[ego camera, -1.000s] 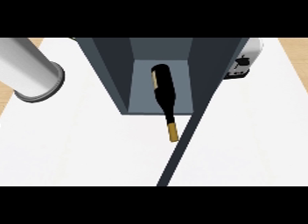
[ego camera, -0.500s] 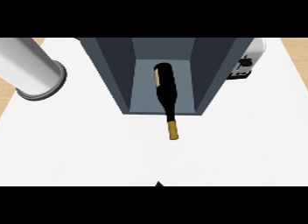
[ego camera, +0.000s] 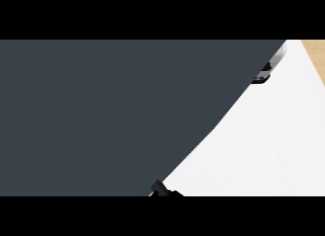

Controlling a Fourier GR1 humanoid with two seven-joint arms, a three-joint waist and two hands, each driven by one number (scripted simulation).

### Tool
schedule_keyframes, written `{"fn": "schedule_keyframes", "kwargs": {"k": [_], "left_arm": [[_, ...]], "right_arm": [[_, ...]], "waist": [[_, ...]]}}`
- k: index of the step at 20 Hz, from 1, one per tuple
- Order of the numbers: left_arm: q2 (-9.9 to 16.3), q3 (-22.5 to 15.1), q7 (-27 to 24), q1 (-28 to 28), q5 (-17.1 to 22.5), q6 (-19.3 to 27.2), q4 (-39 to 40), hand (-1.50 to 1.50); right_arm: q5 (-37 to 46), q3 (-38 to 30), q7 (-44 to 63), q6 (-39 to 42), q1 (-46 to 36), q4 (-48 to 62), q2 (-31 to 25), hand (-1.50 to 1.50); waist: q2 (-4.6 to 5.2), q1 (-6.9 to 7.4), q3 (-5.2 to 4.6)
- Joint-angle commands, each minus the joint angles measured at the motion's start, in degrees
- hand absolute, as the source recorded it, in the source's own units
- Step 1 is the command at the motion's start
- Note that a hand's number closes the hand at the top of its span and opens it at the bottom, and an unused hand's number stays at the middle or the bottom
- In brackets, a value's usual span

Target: Pick up the wine, place it into the cabinet and close the cabinet

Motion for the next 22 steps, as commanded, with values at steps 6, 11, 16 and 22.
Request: {"fn": "schedule_keyframes", "kwargs": {"k": [6,11,16,22], "left_arm": [[-3.2,-1.1,0.9,-2.1,-2.6,1.3,1.3,-1.50],[-3.8,-0.1,1.7,-1.4,-2.9,2.0,0.0,-1.50],[-5.4,0.2,2.4,-3.3,-4.5,3.7,0.0,-1.50],[-6.0,-0.1,2.5,-2.9,-4.9,1.1,1.8,-1.50]], "right_arm": [[-10.1,-7.8,-3.8,-7.5,-27.5,24.4,6.2,1.50],[-10.4,-15.0,-11.6,-1.0,-33.7,38.8,6.3,1.50],[-8.6,-18.9,-16.9,2.5,-35.9,48.7,6.4,1.50],[-12.0,-22.4,-20.1,5.7,-35.7,54.9,4.3,1.50]], "waist": [[-0.11,-0.11,0.03],[0.08,0.05,0.07],[0.06,-0.61,0.12],[0.35,-0.72,0.09]]}}
